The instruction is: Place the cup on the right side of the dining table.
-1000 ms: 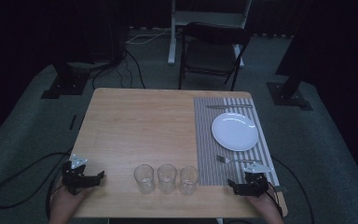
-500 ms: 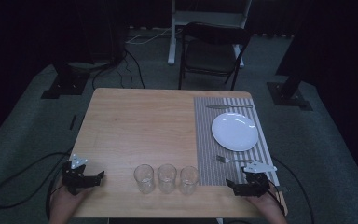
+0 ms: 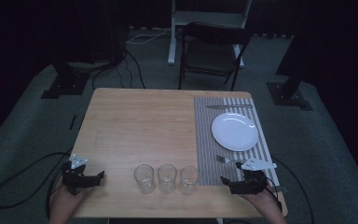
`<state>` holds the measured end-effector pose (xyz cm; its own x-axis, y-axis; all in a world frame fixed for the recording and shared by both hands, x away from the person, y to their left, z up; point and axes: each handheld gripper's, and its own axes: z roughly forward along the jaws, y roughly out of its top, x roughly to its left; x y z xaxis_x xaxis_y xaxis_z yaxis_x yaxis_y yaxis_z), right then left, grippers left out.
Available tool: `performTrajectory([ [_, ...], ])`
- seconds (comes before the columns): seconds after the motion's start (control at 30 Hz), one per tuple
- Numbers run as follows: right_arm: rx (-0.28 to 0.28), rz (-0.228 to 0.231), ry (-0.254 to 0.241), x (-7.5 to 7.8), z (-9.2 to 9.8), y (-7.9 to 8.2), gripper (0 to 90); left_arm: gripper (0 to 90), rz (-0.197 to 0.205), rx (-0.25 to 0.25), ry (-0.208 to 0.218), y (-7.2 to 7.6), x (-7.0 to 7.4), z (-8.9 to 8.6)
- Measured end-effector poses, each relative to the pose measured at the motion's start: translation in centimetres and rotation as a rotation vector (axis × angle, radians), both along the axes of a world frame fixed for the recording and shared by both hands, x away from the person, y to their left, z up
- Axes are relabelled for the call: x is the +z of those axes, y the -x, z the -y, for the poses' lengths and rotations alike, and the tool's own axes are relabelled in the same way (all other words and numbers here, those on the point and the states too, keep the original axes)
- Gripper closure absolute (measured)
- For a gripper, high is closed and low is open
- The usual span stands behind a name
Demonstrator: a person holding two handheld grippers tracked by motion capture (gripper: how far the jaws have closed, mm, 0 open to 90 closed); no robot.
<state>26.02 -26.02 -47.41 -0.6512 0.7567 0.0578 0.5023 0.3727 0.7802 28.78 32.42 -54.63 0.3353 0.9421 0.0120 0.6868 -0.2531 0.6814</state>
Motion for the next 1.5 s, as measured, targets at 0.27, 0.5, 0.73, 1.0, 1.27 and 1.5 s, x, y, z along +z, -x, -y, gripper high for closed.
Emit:
performTrajectory([
  [0.27,0.030,0.019,-0.009,1.4,-1.2,-0.1,13.9,0.2,0.000,-0.001,-0.001,0.0,0.0,0.0],
  [0.5,0.072,0.022,-0.046,2.2,-2.2,-0.2,14.6,0.2,0.001,0.000,0.001,0.0,0.0,0.0],
  [0.73,0.118,0.023,-0.044,2.8,-3.7,-0.4,14.6,0.2,0.001,0.004,0.001,-0.1,0.0,-0.1],
  [1.0,0.173,0.024,-0.053,3.3,-5.6,-0.9,14.8,0.2,0.000,0.003,0.000,-0.1,0.0,-0.1],
  [1.27,0.226,0.020,-0.060,3.5,-7.7,-1.2,14.8,0.2,0.001,0.003,0.000,-0.1,0.0,-0.1],
  [1.5,0.271,0.012,-0.064,3.7,-9.5,-1.5,14.8,0.2,0.001,0.003,-0.001,-0.1,0.0,-0.1],
])
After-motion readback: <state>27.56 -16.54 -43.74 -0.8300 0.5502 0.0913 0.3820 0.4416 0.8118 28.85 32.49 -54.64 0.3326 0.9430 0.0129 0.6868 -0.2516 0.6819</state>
